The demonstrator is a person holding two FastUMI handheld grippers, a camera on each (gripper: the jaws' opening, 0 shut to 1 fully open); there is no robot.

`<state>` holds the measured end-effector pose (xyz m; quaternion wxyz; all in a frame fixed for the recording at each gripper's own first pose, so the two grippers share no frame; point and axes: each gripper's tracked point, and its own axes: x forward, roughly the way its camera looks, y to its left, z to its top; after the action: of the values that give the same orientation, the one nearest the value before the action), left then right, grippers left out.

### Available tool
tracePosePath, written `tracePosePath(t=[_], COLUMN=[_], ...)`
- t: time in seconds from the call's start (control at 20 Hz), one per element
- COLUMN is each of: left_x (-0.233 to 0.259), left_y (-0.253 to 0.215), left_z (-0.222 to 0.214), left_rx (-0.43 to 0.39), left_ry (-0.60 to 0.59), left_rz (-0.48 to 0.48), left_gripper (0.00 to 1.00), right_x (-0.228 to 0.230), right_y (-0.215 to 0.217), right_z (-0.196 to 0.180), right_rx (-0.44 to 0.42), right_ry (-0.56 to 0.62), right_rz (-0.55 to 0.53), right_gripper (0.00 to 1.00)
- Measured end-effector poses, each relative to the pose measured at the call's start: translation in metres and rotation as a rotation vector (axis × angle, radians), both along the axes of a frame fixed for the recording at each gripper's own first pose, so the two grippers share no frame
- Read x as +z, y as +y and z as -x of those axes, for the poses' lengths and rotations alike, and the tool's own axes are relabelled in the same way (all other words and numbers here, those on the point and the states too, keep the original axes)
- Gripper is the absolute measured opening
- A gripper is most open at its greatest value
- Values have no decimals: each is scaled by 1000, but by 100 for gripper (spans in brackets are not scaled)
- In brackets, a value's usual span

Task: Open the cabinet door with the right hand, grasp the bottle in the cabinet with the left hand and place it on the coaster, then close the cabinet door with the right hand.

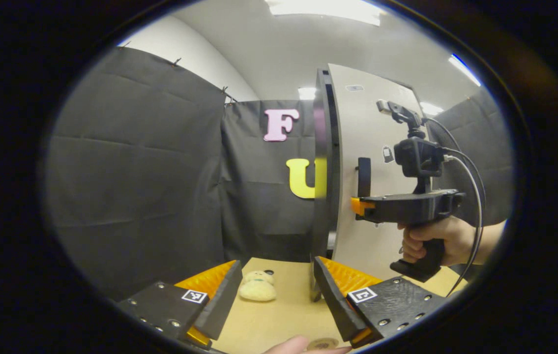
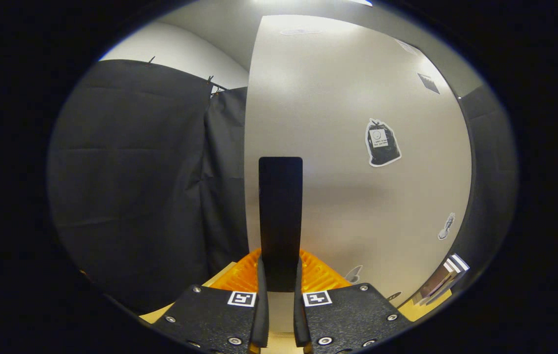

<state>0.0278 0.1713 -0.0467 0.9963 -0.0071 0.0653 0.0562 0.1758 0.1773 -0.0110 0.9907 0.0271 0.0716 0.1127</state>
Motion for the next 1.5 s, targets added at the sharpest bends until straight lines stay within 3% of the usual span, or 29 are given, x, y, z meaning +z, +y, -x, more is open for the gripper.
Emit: tracePosePath(t=[0.15,0.35,0.7,0.85,1.1,1.3,1.5], left_x=[-7,3,36,51,57,46,38], left_y=[7,39,11,10,8,42,36], left_z=[-26,-52,-76,-101,-139,-142,-154], left_rx=[-11,87,5,31,4,18,40], left_ry=[9,9,-48,-92,-90,-35,-23], left_rz=[10,-42,-111,-169,-110,3,-9], left_gripper=[88,86,87,86,88,87,88], right_x=[-2,-3,-4,-6,-5,1,3], right_y=[-3,-10,-25,-35,-58,-77,-96], right_z=[6,13,29,32,46,65,78], right_rx=[25,95,198,215,189,164,119], right_ry=[26,26,36,44,56,106,138], right_rz=[2,-4,-36,-43,-65,-130,-195], right_gripper=[20,20,20,20,19,20,26])
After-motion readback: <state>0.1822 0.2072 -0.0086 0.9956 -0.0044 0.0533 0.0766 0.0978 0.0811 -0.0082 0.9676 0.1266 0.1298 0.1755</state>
